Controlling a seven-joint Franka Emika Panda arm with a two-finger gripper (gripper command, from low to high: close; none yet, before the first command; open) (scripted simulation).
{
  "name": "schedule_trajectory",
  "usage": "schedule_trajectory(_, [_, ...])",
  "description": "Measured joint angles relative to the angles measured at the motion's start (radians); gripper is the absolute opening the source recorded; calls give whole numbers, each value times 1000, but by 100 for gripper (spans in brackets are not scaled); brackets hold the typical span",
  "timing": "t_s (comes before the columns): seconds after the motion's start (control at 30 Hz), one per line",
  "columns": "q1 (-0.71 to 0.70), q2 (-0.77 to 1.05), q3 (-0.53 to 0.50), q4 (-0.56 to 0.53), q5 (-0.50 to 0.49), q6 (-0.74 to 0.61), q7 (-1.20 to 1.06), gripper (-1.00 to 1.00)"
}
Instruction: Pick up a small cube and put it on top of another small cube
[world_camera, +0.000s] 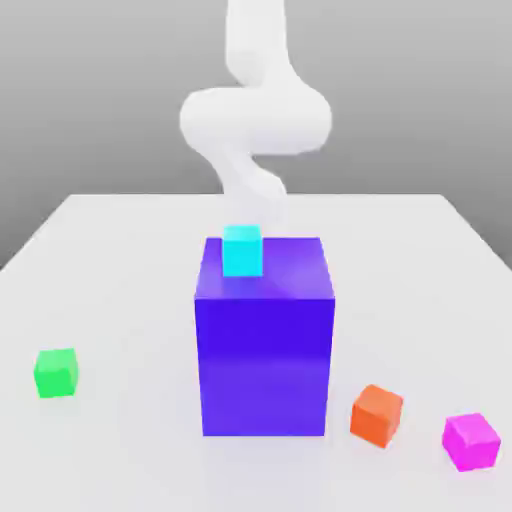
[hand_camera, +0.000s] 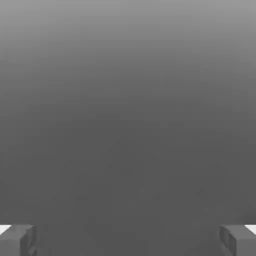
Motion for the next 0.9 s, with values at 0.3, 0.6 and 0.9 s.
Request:
schedule_trajectory(0.3, [244, 323, -68, -31, 118, 107, -422, 0])
schedule_trajectory(0.6, [398, 636, -31, -62, 192, 215, -806, 0])
schedule_trajectory(0.9, [496, 925, 18, -101, 61, 343, -1044, 0])
